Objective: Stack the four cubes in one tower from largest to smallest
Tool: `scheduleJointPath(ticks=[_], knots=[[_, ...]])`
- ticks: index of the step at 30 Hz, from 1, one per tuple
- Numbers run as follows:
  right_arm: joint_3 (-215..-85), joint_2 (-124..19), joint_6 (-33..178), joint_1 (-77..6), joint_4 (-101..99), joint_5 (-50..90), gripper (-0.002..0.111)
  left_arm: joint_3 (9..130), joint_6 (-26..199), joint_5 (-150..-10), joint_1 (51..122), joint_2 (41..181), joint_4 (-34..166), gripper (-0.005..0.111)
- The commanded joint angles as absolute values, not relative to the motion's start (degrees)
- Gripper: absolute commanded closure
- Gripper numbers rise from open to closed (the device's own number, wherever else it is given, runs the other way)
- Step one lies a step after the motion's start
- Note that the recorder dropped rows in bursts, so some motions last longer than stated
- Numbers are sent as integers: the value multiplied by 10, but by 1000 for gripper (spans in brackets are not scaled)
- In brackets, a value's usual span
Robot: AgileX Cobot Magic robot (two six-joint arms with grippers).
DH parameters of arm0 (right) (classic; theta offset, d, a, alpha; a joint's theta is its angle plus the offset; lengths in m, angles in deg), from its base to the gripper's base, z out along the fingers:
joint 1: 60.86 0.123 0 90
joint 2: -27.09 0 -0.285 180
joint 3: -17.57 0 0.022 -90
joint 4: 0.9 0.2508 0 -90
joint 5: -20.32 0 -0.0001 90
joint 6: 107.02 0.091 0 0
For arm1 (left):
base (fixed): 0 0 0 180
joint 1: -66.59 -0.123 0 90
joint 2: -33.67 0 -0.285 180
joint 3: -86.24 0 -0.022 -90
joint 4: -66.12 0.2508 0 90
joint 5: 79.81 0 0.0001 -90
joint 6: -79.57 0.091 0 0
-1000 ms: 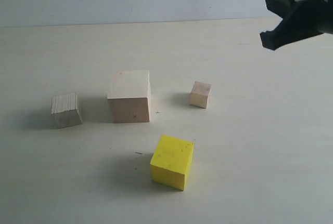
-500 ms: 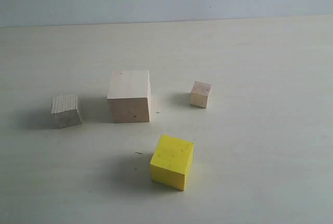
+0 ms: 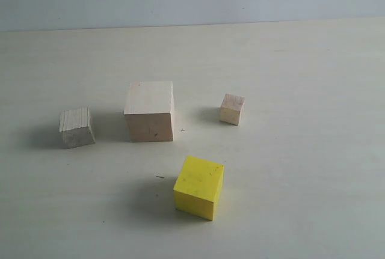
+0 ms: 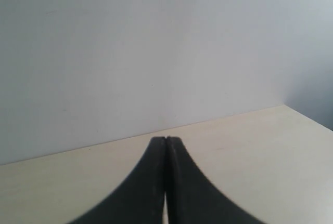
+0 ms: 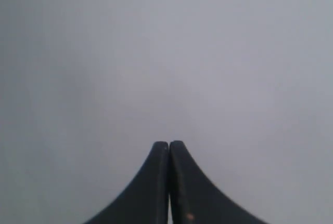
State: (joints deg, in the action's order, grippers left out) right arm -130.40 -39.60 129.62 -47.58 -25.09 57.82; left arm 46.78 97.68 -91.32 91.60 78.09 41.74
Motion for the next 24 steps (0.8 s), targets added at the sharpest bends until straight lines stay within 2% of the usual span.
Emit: scheduleJointPath(ticks=[1, 5, 9, 12, 15, 19, 22, 24], knots=[[-1326, -394, 931, -475, -598, 709, 108, 467, 975, -908, 917, 779, 419, 107], [-1332, -394, 668, -475, -732, 778, 108, 467, 975, -908, 917, 779, 419, 107], [-1332, -391, 499, -475, -686, 794, 108, 467, 975, -908, 917, 779, 419, 107], [-1332, -390, 437, -475, -581, 796, 108, 467, 975, -908, 917, 779, 419, 107], [-1332, -390, 553, -475, -409, 796, 108, 467, 975, -908, 917, 779, 419, 107], [-1332, -388, 977, -475, -81, 738, 108, 467, 975, -908, 917, 779, 419, 107], [-1332, -381, 1212, -475, 75, 546, 108, 467, 975, -908, 917, 779, 419, 107], [-1332, -385, 1252, -475, -3, 362, 108, 466, 975, -908, 917, 779, 419, 107]])
